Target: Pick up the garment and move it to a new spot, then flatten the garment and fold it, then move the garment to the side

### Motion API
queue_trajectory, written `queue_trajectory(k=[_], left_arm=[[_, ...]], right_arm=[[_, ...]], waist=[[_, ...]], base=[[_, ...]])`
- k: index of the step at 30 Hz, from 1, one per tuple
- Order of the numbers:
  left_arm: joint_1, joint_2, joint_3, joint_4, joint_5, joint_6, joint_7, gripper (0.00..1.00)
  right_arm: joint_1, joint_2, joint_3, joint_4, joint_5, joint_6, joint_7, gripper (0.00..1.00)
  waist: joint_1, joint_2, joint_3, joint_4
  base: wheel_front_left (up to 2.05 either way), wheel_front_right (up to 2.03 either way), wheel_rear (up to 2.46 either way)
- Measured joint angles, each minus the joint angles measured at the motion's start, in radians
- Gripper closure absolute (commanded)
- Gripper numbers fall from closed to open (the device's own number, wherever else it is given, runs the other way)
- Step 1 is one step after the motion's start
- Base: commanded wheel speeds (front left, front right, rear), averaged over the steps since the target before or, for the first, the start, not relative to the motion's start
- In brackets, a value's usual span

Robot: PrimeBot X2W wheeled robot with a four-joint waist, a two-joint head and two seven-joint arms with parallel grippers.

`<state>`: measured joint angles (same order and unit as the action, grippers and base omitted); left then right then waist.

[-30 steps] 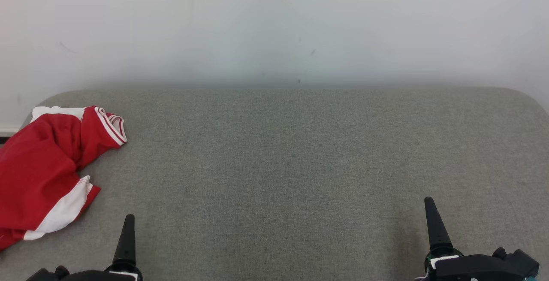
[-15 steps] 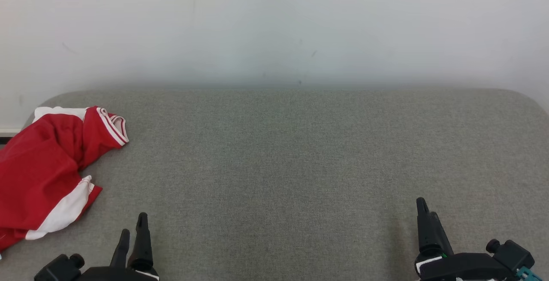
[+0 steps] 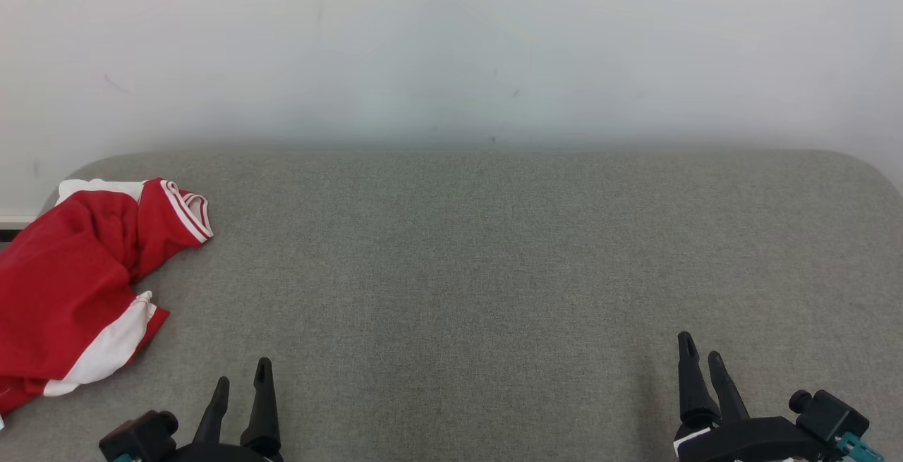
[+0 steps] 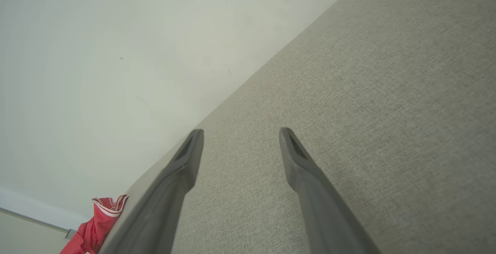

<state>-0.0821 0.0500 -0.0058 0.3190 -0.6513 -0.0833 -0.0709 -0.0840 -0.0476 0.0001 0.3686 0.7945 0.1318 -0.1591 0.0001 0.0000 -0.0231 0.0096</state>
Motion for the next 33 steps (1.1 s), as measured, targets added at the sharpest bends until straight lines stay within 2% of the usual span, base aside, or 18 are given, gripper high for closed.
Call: queue_trajectory(k=[13,33], left_arm=[[0.0,0.014,-0.043,0.012,0.161,-0.004,-0.05,0.0],[0.0,0.014,-0.077,0.038,0.319,0.004,-0.111,0.0]], right_arm=[[-0.019,0.0,0.005,0.053,-0.147,0.0,-0.02,0.0],[-0.04,-0.001,0.004,0.093,-0.329,0.0,-0.045,0.0]], waist=[[-0.0001,0.0,-0.009,0.001],[-0.0001,0.0,-0.014,-0.003]], base=[[0.0,0.0,0.0],[0.0,0.0,0.0]])
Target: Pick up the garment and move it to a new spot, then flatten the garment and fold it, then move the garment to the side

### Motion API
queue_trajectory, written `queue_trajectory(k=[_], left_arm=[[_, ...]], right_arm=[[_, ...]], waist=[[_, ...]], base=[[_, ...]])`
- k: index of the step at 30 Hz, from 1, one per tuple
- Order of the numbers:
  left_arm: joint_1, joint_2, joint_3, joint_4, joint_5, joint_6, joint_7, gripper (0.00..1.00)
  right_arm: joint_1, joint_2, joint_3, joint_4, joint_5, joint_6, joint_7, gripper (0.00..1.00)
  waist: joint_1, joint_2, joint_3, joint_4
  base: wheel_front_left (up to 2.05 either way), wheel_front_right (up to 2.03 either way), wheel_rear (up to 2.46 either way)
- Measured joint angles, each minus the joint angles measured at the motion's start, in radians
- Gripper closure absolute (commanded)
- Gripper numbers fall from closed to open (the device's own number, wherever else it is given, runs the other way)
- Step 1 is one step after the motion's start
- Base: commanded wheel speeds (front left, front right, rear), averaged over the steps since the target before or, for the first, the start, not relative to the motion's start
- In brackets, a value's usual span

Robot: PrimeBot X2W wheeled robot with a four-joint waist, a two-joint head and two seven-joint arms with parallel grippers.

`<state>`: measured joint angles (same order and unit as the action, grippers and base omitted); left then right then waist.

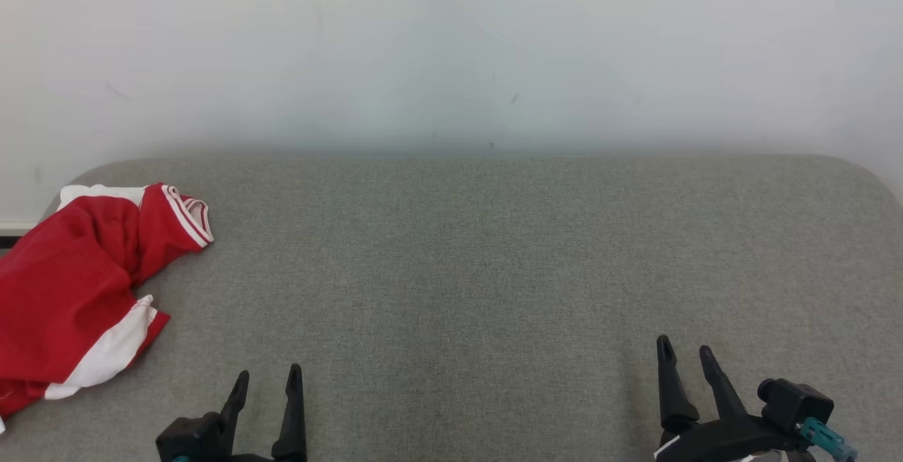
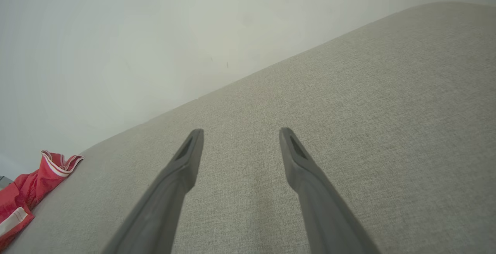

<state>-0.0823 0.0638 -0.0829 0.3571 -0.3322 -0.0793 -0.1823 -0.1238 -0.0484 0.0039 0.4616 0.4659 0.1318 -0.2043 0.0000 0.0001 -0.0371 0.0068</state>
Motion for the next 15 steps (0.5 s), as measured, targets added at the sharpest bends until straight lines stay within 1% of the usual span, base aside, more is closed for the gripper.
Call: queue_trajectory(k=[6,15], left_arm=[[-0.002,0.001,-0.001,0.011,0.041,-0.001,-0.016,0.0],[-0.002,0.005,0.032,0.006,0.075,0.004,-0.038,0.0]], right_arm=[[-0.001,0.0,0.002,0.003,-0.07,0.0,0.001,0.0],[-0.002,0.0,0.001,0.001,-0.147,0.0,-0.006,0.0]], waist=[[0.0,0.0,-0.002,-0.001],[0.0,0.0,-0.006,-0.003]], base=[[0.0,0.0,0.0],[0.0,0.0,0.0]])
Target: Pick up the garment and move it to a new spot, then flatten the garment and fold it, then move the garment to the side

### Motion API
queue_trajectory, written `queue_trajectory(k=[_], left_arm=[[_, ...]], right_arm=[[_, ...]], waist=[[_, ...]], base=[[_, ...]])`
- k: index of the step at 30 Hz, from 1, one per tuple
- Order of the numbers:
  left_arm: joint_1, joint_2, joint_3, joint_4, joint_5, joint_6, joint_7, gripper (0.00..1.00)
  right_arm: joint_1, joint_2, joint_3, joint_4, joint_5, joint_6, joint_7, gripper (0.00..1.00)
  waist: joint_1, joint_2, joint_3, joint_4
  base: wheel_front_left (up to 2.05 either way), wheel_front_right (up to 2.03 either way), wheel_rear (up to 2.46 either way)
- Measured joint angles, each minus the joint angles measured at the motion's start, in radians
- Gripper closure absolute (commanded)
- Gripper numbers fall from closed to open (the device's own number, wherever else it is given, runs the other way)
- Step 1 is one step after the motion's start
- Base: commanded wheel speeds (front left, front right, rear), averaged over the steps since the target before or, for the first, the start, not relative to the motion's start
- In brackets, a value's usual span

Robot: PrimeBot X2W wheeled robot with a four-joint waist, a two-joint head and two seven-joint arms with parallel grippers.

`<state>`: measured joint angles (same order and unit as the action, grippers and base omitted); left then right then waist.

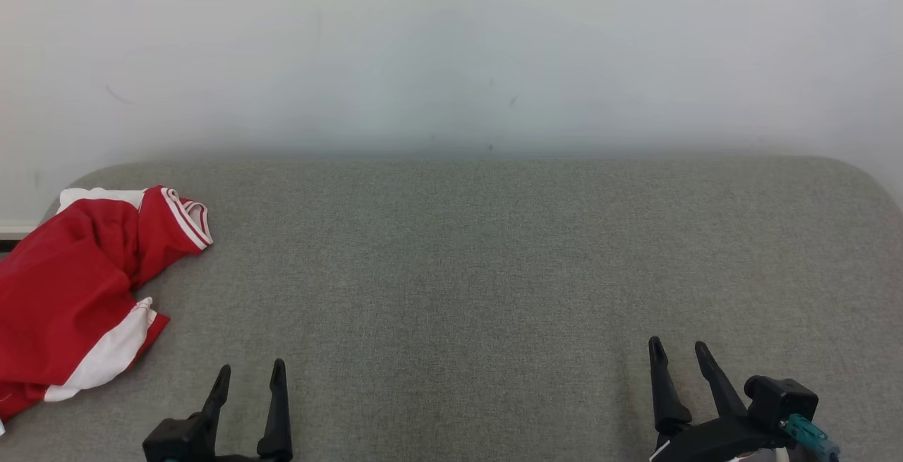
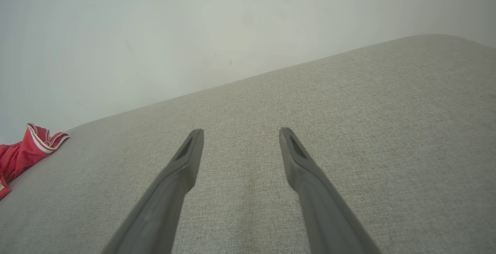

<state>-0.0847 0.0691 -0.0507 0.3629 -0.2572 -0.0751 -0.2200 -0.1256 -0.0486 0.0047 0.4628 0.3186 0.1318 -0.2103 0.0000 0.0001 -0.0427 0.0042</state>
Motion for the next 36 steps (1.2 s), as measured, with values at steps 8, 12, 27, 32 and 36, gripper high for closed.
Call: queue_trajectory(k=[8,12,27,32,36], left_arm=[[0.002,-0.004,0.012,-0.002,-0.017,-0.022,-0.02,0.0],[0.002,-0.006,0.008,0.005,-0.012,-0.029,-0.029,0.0],[0.001,-0.007,0.01,0.021,0.024,-0.029,-0.043,0.0],[0.001,-0.008,0.01,0.028,0.026,-0.03,-0.043,0.0],[0.0,-0.008,0.005,0.035,0.026,-0.03,-0.043,0.0]], right_arm=[[0.0,0.0,0.013,-0.001,-0.022,0.0,-0.006,0.0],[0.0,0.0,0.02,-0.001,-0.036,0.0,-0.006,0.0],[0.002,0.0,0.028,-0.005,-0.065,0.0,-0.001,0.0],[0.002,0.0,0.028,-0.001,-0.065,0.0,-0.001,0.0],[0.003,0.0,0.027,0.001,-0.065,0.0,-0.001,0.0]], waist=[[0.0,-0.0001,-0.001,0.0],[0.0,0.0,-0.001,0.0],[0.0,0.0,0.001,-0.002],[0.0,0.0,0.0,-0.001],[0.0,0.0,-0.001,0.005]], base=[[0.0,0.0,0.0],[0.0,0.0,0.0],[0.0,0.0,0.0],[0.0,0.0,0.0],[0.0,0.0,0.0]])
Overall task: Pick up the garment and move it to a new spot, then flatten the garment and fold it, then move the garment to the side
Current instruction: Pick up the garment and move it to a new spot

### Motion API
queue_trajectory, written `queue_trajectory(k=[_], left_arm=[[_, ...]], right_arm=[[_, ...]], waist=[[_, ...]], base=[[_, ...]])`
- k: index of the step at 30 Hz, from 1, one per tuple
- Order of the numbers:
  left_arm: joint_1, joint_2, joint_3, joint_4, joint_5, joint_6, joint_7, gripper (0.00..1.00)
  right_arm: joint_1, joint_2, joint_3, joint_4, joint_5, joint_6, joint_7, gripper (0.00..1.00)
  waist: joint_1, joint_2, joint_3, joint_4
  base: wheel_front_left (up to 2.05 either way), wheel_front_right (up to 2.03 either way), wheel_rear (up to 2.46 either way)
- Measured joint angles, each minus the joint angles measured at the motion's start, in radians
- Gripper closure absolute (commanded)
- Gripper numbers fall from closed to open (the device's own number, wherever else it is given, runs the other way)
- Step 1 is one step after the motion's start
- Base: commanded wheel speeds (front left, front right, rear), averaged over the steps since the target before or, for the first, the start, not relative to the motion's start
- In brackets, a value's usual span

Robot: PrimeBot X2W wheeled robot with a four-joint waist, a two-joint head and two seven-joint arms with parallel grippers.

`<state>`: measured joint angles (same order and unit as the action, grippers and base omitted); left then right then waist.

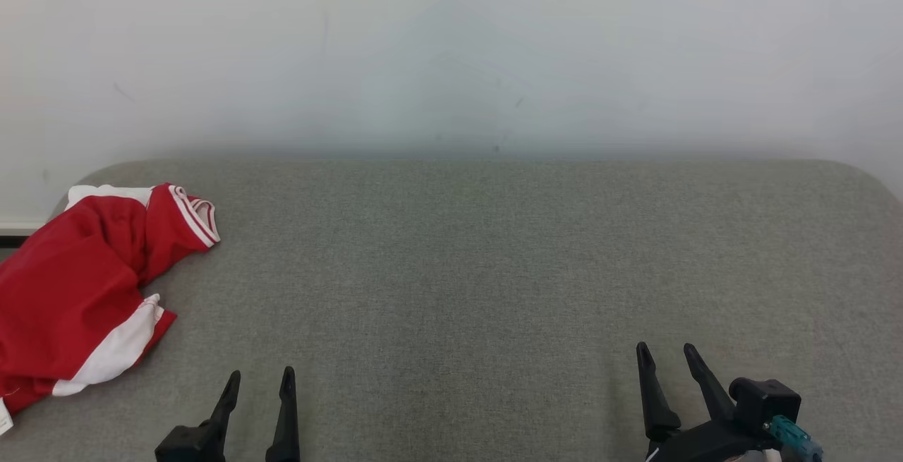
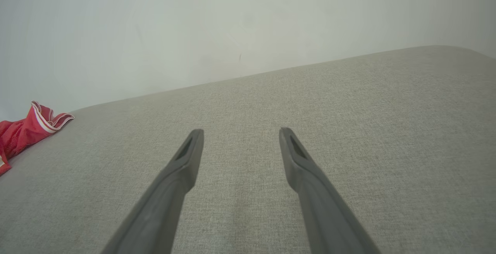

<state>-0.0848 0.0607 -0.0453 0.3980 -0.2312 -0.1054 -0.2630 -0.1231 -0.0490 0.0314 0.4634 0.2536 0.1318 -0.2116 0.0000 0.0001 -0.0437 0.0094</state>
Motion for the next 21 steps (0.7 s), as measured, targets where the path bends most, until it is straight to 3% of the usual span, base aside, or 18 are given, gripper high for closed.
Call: queue_trajectory(k=[10,21], left_arm=[[-0.001,0.003,0.007,0.012,-0.001,0.001,0.0,0.0],[0.009,0.037,0.053,0.009,-0.018,0.022,0.0,0.0]], right_arm=[[0.016,-0.001,0.017,-0.006,0.011,0.0,0.0,0.0],[0.023,-0.001,0.051,0.0,0.039,0.0,-0.006,0.0]], waist=[[0.0,0.0,-0.007,0.081],[0.0,0.0,-0.015,0.266]], base=[[0.0,0.0,0.0],[0.0,0.0,0.0]])
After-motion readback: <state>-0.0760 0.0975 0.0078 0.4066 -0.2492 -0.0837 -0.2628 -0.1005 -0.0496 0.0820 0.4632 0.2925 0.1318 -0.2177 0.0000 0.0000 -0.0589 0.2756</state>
